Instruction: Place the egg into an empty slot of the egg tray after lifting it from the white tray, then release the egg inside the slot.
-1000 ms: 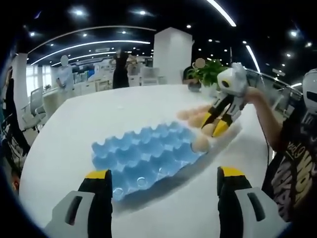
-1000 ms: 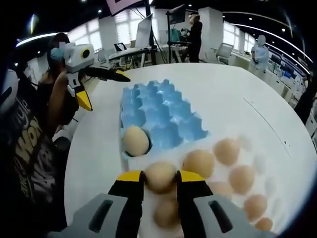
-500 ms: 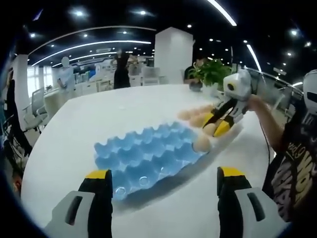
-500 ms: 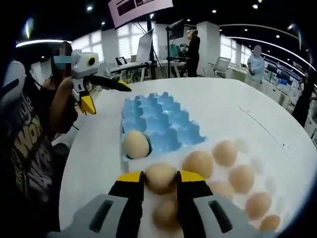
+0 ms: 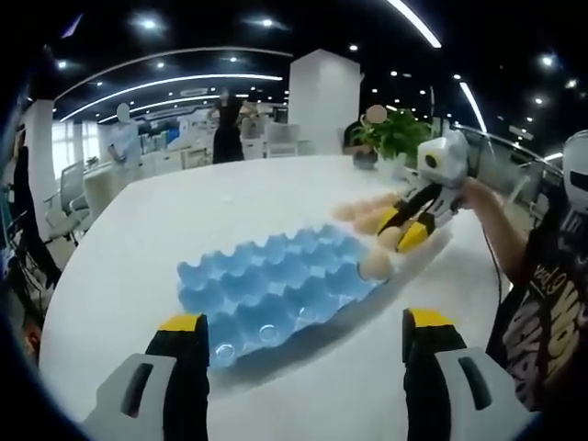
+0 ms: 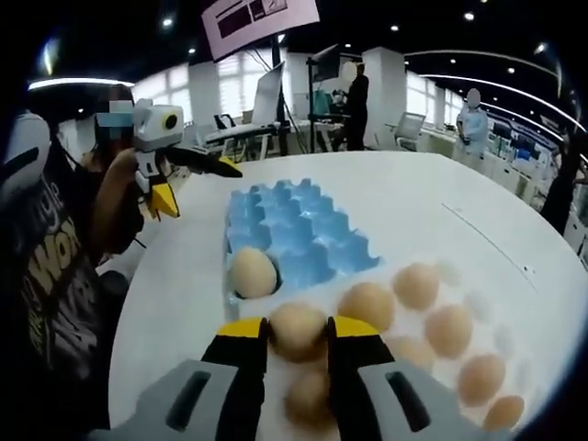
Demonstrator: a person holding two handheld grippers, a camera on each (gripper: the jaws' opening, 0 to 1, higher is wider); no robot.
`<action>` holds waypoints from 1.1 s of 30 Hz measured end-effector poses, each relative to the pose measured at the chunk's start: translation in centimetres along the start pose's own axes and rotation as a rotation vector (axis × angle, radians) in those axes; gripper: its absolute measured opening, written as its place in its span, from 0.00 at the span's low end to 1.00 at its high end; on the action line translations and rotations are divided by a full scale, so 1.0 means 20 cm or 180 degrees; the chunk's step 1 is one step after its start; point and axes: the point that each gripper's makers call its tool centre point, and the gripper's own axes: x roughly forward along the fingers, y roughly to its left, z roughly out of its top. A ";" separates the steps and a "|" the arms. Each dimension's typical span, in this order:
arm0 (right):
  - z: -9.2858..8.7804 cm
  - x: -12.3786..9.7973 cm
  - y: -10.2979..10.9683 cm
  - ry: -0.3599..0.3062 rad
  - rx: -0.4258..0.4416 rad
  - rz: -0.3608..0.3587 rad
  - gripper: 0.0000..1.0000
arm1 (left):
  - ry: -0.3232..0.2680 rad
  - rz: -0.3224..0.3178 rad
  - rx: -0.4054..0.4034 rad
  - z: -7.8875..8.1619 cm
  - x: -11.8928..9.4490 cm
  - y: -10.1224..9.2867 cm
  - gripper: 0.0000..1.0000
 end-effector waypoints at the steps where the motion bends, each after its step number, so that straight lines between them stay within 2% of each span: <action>1: 0.00 0.00 0.00 -0.0005 0.0009 -0.0003 0.26 | -0.0001 0.0001 -0.0003 0.00 0.00 0.00 0.88; 6: 0.01 0.00 -0.01 -0.0023 0.0033 -0.0020 0.26 | 0.0001 0.0004 -0.0019 -0.01 0.00 0.00 0.88; 19: 0.10 -0.04 0.00 -0.0172 -0.0024 -0.0037 0.26 | -0.0012 0.0011 -0.0027 -0.01 -0.01 0.00 0.88; 33: 0.18 -0.01 0.00 -0.0276 -0.0031 -0.0044 0.26 | -0.0027 0.0010 -0.0040 -0.01 -0.01 0.01 0.89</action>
